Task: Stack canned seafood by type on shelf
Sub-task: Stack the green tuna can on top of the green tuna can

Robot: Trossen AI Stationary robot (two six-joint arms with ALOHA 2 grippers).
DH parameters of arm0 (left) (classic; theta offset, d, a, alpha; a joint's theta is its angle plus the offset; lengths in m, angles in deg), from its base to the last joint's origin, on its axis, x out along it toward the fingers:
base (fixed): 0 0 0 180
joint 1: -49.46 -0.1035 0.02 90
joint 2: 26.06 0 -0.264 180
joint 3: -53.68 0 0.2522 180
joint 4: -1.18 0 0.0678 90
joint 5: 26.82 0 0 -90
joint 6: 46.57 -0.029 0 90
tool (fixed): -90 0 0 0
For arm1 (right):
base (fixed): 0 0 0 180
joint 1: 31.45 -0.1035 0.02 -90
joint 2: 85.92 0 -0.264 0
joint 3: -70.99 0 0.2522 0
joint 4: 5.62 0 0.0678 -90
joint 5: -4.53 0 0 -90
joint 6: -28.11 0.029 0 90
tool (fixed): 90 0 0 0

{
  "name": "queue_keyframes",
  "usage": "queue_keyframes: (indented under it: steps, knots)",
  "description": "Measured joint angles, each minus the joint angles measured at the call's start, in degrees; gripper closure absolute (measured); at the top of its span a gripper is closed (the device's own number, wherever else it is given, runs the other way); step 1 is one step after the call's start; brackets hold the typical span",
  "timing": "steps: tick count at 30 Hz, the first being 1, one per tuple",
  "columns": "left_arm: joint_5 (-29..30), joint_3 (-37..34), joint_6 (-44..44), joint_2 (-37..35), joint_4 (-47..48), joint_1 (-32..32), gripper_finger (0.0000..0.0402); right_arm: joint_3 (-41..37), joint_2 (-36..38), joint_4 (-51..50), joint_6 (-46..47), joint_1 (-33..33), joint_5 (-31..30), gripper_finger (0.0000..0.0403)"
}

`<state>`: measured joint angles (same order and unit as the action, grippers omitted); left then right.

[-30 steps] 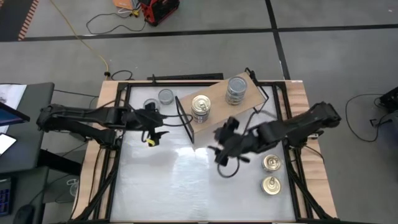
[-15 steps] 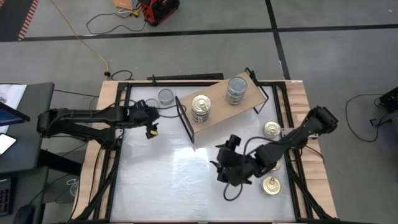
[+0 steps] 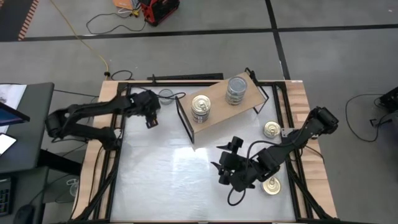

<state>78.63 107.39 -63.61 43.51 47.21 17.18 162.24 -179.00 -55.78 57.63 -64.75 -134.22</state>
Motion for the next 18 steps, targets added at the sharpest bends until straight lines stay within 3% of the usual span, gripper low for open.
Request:
queue_keyframes:
  steps: [8,18]
  knots:
    - [3.7,0.0,-6.9,7.1,-0.4,-1.7,0.022,0.0,0.0,0.1,0.0,0.4,0.0,0.0078]
    - [6.3,0.2,-11.2,10.5,0.9,-1.5,0.0316,0.0,0.0,0.1,0.5,0.3,0.0,0.0078]
